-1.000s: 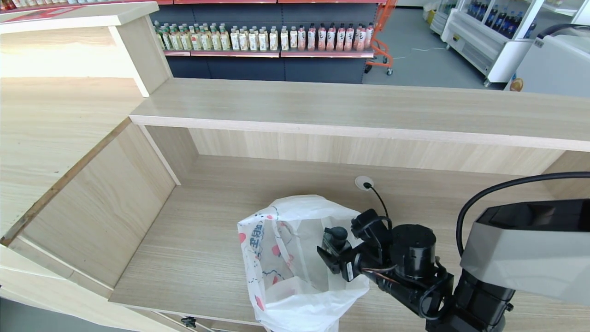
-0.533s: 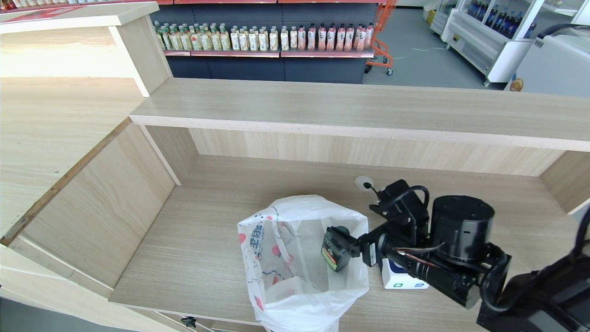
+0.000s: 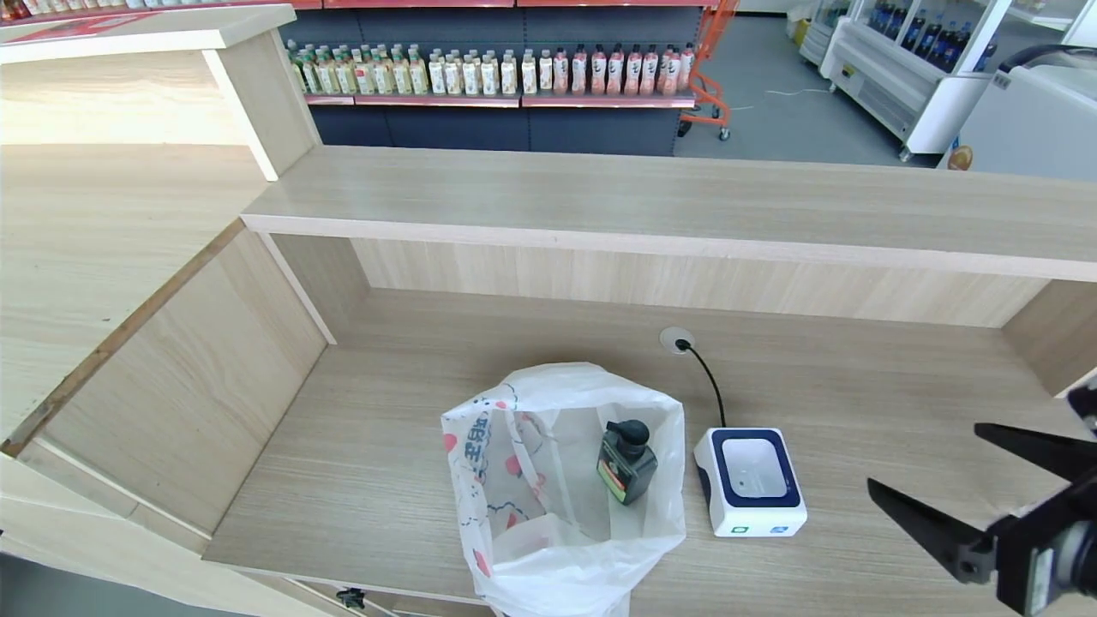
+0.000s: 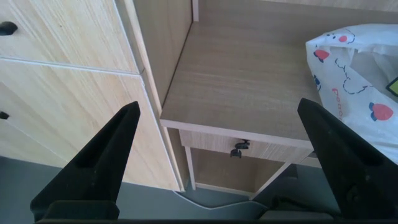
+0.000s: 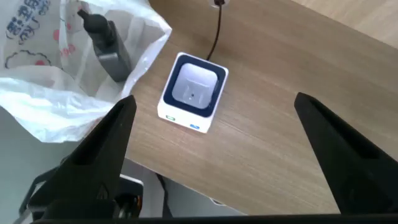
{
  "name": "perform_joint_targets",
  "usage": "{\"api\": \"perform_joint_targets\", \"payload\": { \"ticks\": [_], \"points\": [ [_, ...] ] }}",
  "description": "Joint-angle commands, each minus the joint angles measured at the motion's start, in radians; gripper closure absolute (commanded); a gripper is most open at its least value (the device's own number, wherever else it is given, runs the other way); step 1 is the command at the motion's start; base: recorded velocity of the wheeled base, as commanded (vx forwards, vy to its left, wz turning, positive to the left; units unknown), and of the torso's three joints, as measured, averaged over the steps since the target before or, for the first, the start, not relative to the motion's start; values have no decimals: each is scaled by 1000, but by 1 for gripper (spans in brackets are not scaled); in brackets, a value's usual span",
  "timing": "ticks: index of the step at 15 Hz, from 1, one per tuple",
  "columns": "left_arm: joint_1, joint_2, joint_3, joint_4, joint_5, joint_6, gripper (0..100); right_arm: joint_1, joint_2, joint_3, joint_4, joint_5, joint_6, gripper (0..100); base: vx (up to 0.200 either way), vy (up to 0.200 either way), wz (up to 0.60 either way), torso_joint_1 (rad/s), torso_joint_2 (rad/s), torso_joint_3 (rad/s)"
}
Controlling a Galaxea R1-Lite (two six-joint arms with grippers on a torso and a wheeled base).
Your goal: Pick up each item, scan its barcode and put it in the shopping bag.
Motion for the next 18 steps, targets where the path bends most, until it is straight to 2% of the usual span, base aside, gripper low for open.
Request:
{"api": "perform_joint_targets", "payload": {
  "ticks": [1, 6, 12, 18],
  "points": [
    [0, 0, 0, -1, 1, -1, 0, -3, -316, -42, 248, -47, -4, 0, 0, 0, 0, 0, 0, 0],
    [0, 0, 0, -1, 1, -1, 0, -31, -397, -68, 427, -46, -4, 0, 0, 0, 0, 0, 0, 0],
    [0, 0, 0, -1, 1, -1, 0, -55, -425, -68, 452, -44, -4, 0, 0, 0, 0, 0, 0, 0],
    [0, 0, 0, -1, 1, 2, 0, -97, -440, -66, 452, -44, -4, 0, -200, 0, 0, 2, 3, 2]
  ]
}}
